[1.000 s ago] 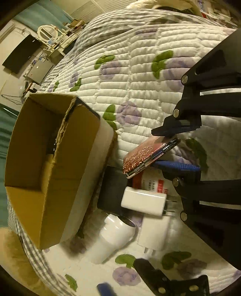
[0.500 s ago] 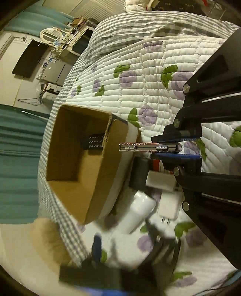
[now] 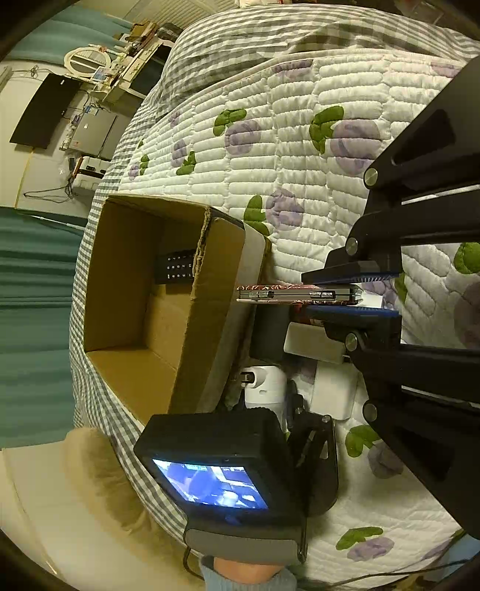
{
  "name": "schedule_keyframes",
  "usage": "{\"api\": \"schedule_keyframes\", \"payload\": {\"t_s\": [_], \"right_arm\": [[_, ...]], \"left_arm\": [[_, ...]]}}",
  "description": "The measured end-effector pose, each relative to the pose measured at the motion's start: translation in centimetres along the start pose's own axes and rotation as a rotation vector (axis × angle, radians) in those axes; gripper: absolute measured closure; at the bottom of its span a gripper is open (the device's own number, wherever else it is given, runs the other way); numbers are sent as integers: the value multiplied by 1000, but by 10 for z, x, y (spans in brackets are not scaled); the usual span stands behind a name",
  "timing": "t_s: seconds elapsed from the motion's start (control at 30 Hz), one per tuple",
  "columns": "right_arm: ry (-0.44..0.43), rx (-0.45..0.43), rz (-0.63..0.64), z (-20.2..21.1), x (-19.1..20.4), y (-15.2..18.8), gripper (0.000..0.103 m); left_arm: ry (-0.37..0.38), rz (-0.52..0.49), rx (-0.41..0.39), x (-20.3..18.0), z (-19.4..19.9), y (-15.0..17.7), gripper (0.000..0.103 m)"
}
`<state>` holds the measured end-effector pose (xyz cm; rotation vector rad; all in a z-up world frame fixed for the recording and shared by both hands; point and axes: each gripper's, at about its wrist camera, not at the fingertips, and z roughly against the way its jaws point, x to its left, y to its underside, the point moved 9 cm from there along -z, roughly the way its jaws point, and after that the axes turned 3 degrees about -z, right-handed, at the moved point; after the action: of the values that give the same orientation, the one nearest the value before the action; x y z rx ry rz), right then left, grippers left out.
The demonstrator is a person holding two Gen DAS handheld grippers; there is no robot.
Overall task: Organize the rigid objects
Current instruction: 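Grasp the white bottle device with left tool while right tool grasps the pink card case, then place the white device into the box with left tool while right tool drops the card case in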
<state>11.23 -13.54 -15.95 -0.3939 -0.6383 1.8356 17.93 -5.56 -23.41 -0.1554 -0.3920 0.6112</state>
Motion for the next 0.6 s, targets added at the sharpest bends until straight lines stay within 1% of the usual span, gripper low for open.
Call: {"api": "schedule_keyframes", "payload": {"t_s": [0.07, 0.13, 0.27, 0.3, 0.33, 0.43, 0.5, 0.6], "right_arm": [[2, -13, -3, 5, -1, -2, 93], [5, -29, -4, 10, -1, -5, 93], [5, -75, -3, 31, 1, -17, 93], [6, -95, -2, 39, 2, -22, 93], [7, -110, 3, 47, 2, -27, 93], [17, -171, 25, 73, 4, -50, 93], [19, -214, 34, 90, 6, -70, 93], [8, -264, 34, 104, 8, -101, 93]], "left_arm": [[6, 37, -17, 1, 9, 4, 58], [3, 100, -33, 8, 24, 6, 58], [-16, 238, -103, 17, 66, 1, 58], [-35, 268, -135, 21, 80, 0, 58], [-70, 291, -169, 25, 95, -1, 58], [-129, 355, -245, 30, 127, -8, 58], [-143, 417, -297, 42, 149, -24, 58], [-160, 487, -354, 59, 171, -32, 58]]}}
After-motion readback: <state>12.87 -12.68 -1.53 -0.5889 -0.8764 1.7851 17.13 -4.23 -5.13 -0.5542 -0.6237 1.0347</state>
